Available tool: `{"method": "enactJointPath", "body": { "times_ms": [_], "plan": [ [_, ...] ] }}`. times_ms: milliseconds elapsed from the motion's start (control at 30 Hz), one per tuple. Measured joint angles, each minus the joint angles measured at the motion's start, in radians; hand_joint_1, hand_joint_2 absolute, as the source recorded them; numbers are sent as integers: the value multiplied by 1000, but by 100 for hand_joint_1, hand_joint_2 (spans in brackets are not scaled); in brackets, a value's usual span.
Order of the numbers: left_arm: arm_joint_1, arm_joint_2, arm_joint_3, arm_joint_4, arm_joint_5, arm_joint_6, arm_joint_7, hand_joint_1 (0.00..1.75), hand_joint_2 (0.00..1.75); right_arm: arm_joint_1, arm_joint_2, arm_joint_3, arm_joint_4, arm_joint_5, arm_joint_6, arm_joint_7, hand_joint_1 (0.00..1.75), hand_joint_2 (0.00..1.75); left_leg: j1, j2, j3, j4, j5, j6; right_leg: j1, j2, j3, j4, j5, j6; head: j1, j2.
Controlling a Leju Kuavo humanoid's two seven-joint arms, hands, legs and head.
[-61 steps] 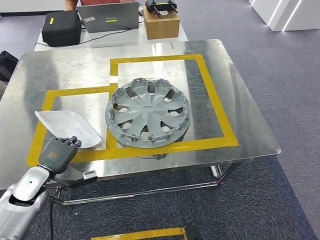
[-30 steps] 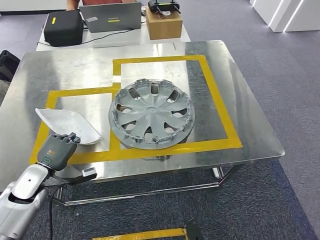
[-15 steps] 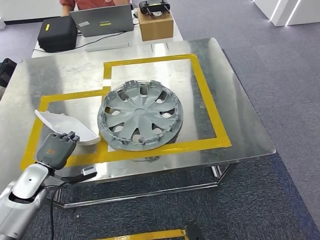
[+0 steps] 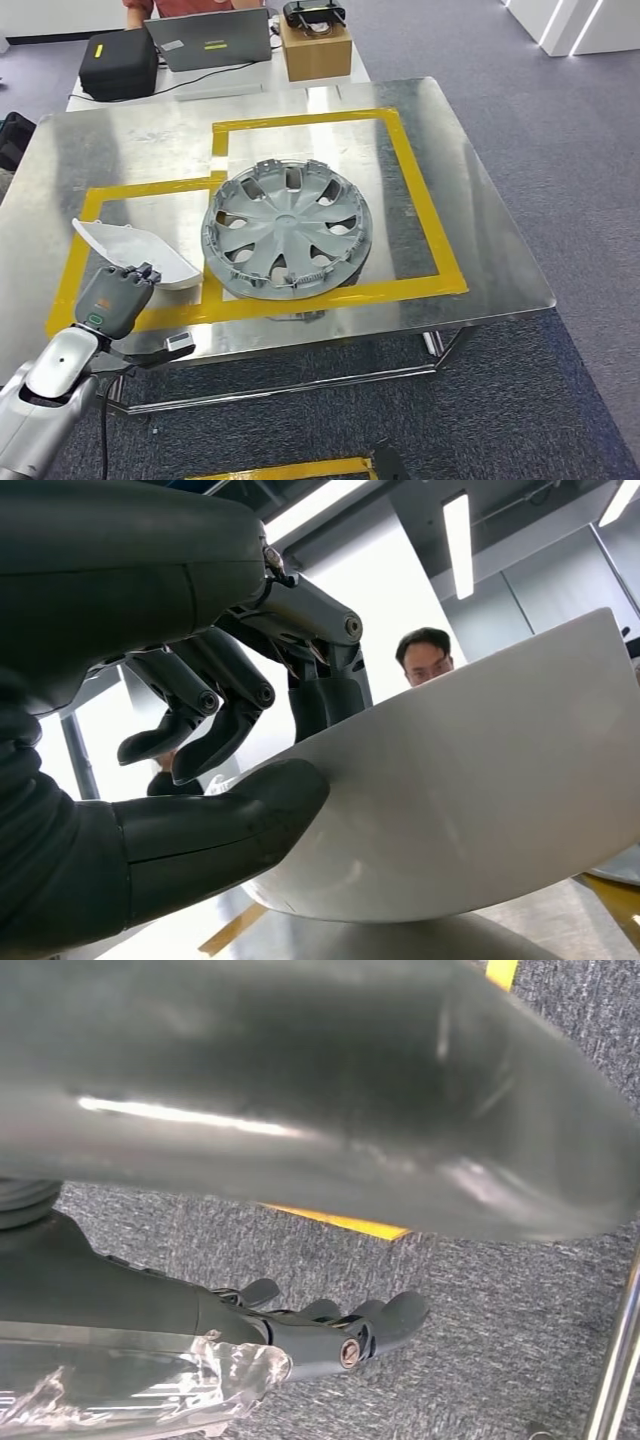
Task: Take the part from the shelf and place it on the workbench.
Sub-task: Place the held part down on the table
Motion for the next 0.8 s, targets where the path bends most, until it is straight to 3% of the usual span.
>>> {"method": "enactJointPath", "body": {
  "times_ms": [100, 200, 233, 333, 800],
  "plan": [
    [-2, -1, -1, 0, 1, 1, -2, 175, 175, 0, 0, -1, 0, 0, 0, -2, 0, 0, -1, 0, 0, 0, 0, 1, -1, 0, 1, -3, 2, 2, 0, 0],
    [-4, -1, -1, 0, 1, 8, -2, 44, 175, 0, 0, -2, 0, 0, 0, -3, 0, 0, -1, 0, 0, 0, 0, 2, -1, 0, 1, -4, 2, 3, 0, 0],
    [-5, -2, -1, 0, 1, 11, -2, 0, 131, 0, 0, -3, 0, 0, 0, -4, 0, 0, -1, 0, 0, 0, 0, 3, -1, 0, 1, -4, 3, 3, 0, 0],
    [-6, -2, -2, 0, 2, 19, -2, 0, 0, 0, 0, -6, 0, 1, 0, -6, 0, 0, -2, 0, 0, 0, 0, 3, -2, 0, 2, -4, 3, 3, 0, 0],
    [-12, -2, -3, 2, 13, 17, -21, 0, 0, 1, 0, -11, 0, 4, -2, -11, 0, 0, -2, 0, 0, 0, 0, 3, -2, 0, 2, -4, 3, 4, 0, 0]
  ]
}}
